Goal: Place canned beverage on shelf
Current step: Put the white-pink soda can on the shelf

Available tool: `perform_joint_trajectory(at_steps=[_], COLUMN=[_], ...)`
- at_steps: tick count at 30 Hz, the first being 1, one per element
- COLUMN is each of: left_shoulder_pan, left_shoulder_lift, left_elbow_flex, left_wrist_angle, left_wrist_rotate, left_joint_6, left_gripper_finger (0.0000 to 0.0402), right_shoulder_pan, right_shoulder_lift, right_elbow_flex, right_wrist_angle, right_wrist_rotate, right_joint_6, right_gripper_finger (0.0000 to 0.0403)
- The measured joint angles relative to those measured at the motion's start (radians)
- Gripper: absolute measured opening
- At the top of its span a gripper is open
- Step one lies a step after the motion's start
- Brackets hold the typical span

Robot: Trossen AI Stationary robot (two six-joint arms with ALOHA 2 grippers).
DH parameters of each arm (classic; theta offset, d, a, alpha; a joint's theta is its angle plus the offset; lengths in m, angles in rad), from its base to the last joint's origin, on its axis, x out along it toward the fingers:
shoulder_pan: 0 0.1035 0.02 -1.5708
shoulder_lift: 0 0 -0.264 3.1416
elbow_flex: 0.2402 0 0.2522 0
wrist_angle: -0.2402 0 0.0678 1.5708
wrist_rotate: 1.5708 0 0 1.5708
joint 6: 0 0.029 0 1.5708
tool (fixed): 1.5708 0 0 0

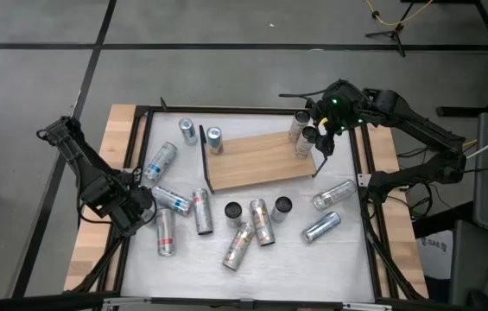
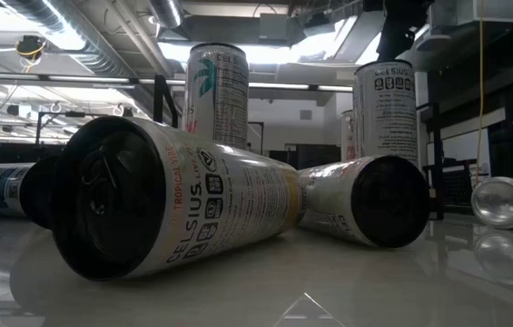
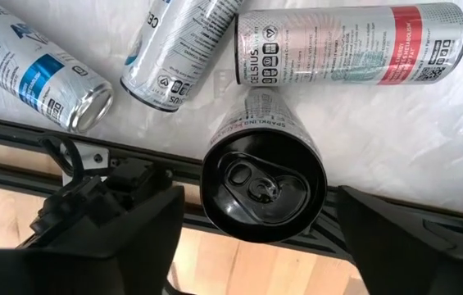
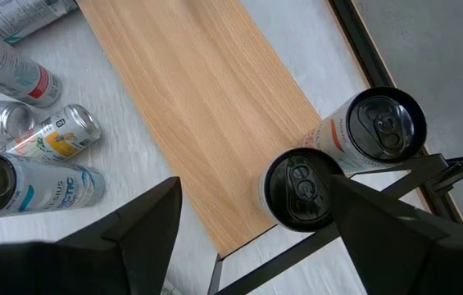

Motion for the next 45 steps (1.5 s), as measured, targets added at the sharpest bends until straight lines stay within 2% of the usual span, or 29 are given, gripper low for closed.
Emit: perform_joint_trajectory(at_steps=[7,33,41,45], left_shoulder_pan=[0.0,0.0,0.0,0.0], left_shoulder_lift=[0.0,0.0,-0.001,-0.001], left_elbow_flex=[0.0,-0.004,-0.146,-0.204], left_wrist_angle=[0.0,0.03,0.057,0.065], left_wrist_rotate=[-0.004,-0.029,0.078,0.085], left_joint_6=[0.001,0.006,0.001,-0.045], left_gripper_finger=[0.0341,0.0342,0.0342,0.0341], right_shoulder_pan=[0.0,0.0,0.0,0.0], right_shoulder_lift=[0.0,0.0,0.0,0.0], right_elbow_flex=[0.0,0.0,0.0,0.0], right_wrist_angle=[0.0,-0.001,-0.001,-0.001], right_wrist_rotate=[0.0,0.0,0.0,0.0], right_joint_6=[0.0,0.0,0.0,0.0], right_gripper_finger=[0.0303,0.0303,0.0303,0.0303])
